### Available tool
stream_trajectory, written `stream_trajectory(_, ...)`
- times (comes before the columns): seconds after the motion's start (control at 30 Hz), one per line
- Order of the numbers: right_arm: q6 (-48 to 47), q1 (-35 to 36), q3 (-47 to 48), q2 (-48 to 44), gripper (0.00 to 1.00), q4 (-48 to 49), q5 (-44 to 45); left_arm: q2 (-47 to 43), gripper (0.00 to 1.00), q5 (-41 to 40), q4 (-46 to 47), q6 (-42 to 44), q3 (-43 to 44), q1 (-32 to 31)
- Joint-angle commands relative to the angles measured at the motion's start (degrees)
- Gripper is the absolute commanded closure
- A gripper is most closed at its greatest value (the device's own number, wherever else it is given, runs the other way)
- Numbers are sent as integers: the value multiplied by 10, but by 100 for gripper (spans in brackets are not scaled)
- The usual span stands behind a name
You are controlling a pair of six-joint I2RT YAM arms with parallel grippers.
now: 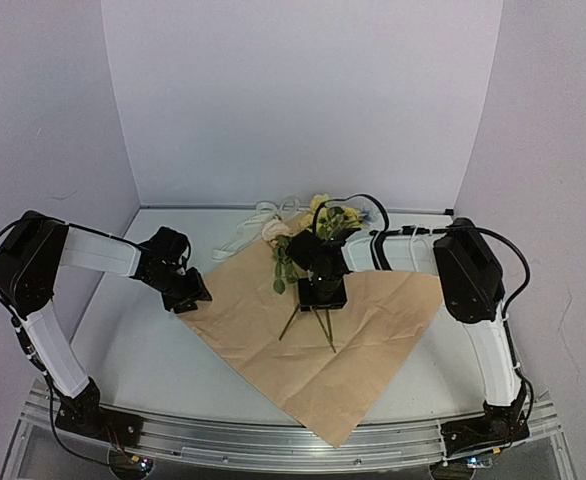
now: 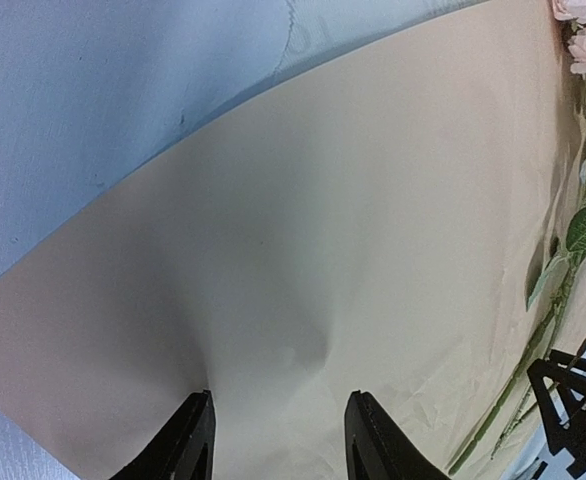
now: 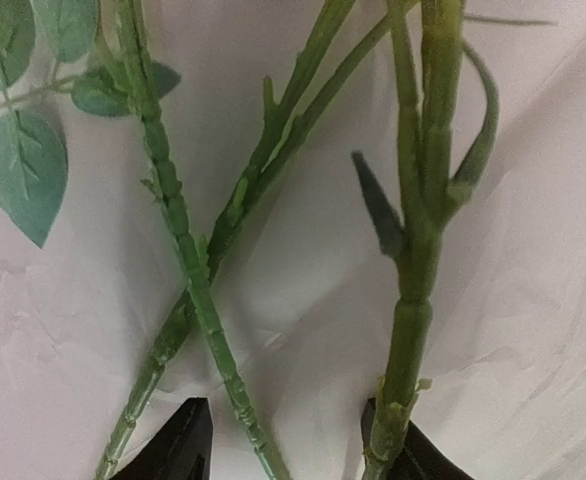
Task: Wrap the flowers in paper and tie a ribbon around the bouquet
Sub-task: Adjust the fake flower on the flattened wrapping paper.
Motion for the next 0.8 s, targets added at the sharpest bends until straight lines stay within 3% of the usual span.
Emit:
stream_trajectory(0.0,43,28,14,18,55,-21,0,-29,54,-13,-15,5,-16,5)
stream_trajectory(0.2,62,35,6,5,89,-21,0,-48,53,-18,-20,11,-44,20)
stream_trajectory(0.33,50,34,11,-33,100,-20,21,-54,53,-20,-22,13,-56,28)
stream_trajectory(0.77,-15,29,45,-161,100,-8,112,-43,52,-20,-24,28,-46,32)
